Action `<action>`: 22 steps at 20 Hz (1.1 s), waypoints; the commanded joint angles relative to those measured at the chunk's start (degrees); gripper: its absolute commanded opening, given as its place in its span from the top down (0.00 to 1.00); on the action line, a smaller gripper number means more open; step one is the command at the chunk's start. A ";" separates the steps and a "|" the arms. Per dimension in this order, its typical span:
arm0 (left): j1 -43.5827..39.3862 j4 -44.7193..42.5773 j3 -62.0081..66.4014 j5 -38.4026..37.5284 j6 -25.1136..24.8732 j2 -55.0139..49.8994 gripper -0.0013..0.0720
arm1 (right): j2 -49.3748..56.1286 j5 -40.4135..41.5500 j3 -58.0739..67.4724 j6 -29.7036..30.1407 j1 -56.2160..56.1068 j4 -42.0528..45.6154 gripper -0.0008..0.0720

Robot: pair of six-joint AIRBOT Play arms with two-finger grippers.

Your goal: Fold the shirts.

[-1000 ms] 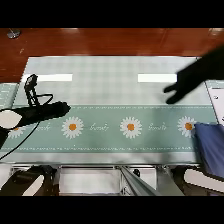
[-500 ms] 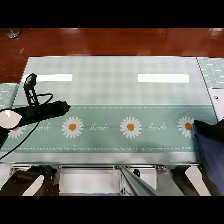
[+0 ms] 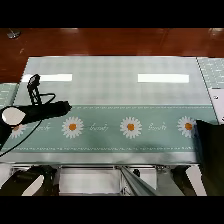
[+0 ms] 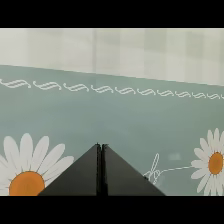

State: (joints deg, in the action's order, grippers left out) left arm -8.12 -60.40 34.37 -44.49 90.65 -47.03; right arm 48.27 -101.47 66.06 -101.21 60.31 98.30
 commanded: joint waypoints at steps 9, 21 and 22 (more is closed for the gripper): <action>1.25 -1.81 47.45 -10.19 -5.07 -16.39 0.95 | 27.54 24.57 32.30 13.86 -41.46 -34.73 0.96; -5.22 -20.98 32.94 -17.88 3.52 -25.35 0.95 | 32.15 38.45 -1.62 0.11 -69.35 -10.01 0.97; -5.09 -20.63 32.98 -18.12 4.20 -25.44 0.95 | 31.82 37.11 -1.62 0.09 -69.35 -9.84 0.97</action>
State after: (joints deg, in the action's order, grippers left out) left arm -14.06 -80.09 68.07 -61.45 93.30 -71.68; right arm 80.29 -64.62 67.55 -99.15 -8.25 85.82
